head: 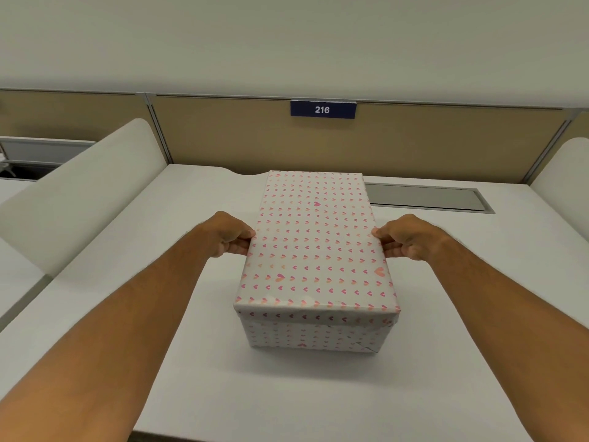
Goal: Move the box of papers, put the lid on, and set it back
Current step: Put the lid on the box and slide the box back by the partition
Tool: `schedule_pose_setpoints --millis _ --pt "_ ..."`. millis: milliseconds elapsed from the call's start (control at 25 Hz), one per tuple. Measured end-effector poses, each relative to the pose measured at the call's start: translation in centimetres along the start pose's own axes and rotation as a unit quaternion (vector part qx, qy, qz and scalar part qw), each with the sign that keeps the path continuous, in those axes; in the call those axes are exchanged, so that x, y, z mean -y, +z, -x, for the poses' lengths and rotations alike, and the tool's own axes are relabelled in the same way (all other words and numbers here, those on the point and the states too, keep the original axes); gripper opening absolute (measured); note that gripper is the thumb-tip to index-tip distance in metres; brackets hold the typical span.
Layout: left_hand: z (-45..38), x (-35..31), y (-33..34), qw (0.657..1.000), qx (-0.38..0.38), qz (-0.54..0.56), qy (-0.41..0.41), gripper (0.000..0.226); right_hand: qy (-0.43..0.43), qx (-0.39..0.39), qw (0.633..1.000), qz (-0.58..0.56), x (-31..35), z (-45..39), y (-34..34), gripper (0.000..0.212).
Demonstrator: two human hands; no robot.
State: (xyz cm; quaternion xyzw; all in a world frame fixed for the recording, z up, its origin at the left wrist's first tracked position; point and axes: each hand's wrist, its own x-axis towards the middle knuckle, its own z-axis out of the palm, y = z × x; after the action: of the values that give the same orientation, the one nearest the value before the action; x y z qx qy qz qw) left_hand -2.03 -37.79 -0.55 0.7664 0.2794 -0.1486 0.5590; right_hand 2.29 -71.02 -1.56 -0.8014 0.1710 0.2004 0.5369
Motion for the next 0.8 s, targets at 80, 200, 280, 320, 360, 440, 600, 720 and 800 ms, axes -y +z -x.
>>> schedule_pose_setpoints --millis 80,200,280,320,360,440,600,720,800 --pt "-0.1 -0.1 0.0 1.0 -0.003 0.01 -0.001 0.005 0.0 0.003 1.0 0.0 0.1 -0.1 0.0 0.014" --pt "0.0 0.0 -0.4 1.0 -0.006 0.02 0.0 0.005 -0.006 0.013 1.0 0.0 0.7 -0.2 0.3 0.014" --pt "0.2 0.0 -0.9 1.0 -0.008 0.026 0.0 0.005 -0.012 0.016 1.0 0.004 1.4 -0.1 0.5 0.014" --pt "0.4 -0.1 -1.2 1.0 -0.011 0.029 0.001 0.005 -0.016 0.018 1.0 0.007 1.9 0.0 0.6 0.014" --pt "0.5 -0.2 -1.6 0.999 -0.016 0.031 0.0 0.004 -0.019 0.02 1.0 0.009 2.4 0.0 0.7 0.013" --pt "0.7 -0.4 -2.3 0.999 -0.025 0.034 -0.002 0.005 -0.026 0.028 0.999 0.011 3.3 0.3 1.0 0.013" --pt "1.1 -0.5 -4.2 0.998 -0.05 0.043 0.005 0.005 -0.041 0.049 0.998 0.012 4.8 0.5 2.1 0.012" --pt "1.6 -0.5 -5.9 0.996 -0.077 0.049 0.018 0.004 -0.064 0.066 0.996 0.009 6.4 0.4 3.2 0.012" --pt "1.8 -0.4 -7.4 0.994 -0.095 0.054 0.026 0.004 -0.072 0.075 0.995 0.006 7.5 0.3 4.4 0.012"
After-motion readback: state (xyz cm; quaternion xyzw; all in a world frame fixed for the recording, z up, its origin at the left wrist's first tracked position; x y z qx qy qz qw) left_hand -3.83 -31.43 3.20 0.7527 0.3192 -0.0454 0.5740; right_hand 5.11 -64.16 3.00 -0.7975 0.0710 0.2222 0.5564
